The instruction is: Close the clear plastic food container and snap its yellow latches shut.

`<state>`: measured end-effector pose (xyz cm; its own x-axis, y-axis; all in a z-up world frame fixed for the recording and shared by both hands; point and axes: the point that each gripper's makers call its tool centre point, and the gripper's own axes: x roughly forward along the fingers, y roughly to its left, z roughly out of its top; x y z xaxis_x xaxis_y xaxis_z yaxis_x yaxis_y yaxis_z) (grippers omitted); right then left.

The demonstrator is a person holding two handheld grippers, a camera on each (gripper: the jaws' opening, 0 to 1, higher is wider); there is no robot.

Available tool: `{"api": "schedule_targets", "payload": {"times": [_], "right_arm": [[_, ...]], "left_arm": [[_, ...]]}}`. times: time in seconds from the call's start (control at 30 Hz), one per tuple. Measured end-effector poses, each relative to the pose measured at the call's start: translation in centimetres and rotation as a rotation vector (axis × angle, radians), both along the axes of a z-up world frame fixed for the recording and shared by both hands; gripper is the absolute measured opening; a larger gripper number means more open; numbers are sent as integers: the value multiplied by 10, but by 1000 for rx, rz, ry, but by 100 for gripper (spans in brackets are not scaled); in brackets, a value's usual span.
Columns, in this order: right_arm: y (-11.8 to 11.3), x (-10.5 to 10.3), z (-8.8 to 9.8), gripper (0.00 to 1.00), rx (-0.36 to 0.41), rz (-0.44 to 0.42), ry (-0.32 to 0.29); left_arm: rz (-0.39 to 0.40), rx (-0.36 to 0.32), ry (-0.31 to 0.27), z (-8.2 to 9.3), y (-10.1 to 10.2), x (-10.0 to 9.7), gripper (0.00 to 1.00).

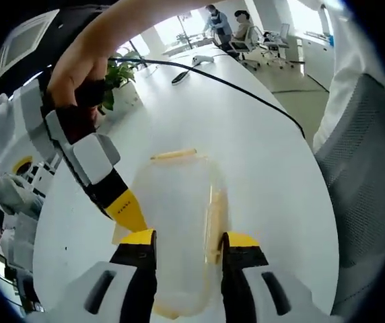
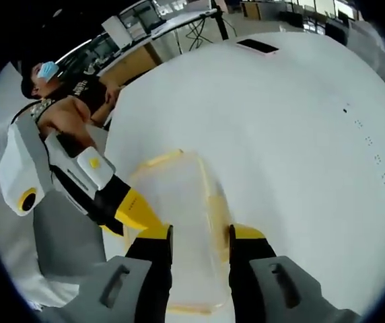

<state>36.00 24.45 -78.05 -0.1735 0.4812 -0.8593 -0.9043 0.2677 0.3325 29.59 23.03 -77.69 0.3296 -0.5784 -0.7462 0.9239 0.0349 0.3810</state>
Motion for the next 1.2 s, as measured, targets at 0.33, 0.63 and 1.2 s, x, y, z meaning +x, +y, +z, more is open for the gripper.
{"api": "schedule_targets", "payload": {"times": [0.33,0.63,1.2], "right_arm": [[3,0,-2,29,-29,-2,7],[5,1,-5,29,-42,-4,68],[12,-11,-8,26,-105,39,93]], "left_arm": [[14,9,-32,2,7,3,29],[10,2,-34,3,9,5,29],[8,10,-45,-4,3,3,30]]}}
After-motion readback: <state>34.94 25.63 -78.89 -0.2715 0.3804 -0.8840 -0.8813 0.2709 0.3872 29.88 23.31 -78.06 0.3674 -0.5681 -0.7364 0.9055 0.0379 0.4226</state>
